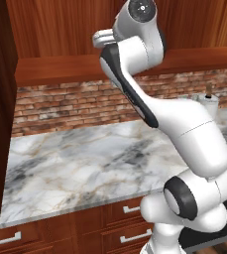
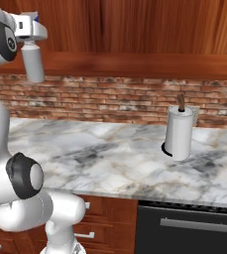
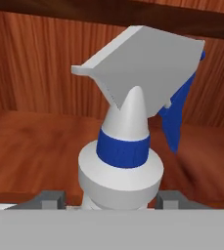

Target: Move the cutting board and knife to the sink. Then move spray from the cabinet to the counter.

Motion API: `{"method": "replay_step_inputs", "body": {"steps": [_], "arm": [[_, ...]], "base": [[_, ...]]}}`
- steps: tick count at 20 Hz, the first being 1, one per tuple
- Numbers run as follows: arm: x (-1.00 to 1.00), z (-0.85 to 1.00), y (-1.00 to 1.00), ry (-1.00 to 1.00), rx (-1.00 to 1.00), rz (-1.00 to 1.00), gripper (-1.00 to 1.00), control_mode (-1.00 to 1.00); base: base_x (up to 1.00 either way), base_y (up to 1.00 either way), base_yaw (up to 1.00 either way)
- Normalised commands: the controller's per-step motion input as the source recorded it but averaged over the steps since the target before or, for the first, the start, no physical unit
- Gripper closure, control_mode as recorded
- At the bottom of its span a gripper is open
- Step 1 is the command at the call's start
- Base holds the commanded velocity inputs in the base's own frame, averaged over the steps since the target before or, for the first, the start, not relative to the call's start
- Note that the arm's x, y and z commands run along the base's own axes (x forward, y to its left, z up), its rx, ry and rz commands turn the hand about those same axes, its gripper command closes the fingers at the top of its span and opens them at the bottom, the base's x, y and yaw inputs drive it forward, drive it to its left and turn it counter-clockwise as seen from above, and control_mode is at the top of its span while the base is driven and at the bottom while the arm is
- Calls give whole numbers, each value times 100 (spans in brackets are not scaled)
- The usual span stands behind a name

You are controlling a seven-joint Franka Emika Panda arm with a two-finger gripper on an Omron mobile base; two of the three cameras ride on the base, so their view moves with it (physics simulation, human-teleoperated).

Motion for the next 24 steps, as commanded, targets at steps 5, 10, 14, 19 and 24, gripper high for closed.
{"method": "replay_step_inputs", "body": {"steps": [5, 10, 14, 19, 24], "arm": [[-31, -37, 0, 8, 0, 0, 100, -100], [-26, -46, 0, 7, 0, 0, 100, -100], [-32, -41, 0, 1, 0, 0, 100, -100], [-28, -44, 0, 0, 0, 0, 100, -100], [-8, -29, 0, 0, 0, 0, 100, -100]], "base": [[0, 0, 0], [0, 0, 0], [0, 0, 0], [0, 0, 0], [0, 0, 0]]}}
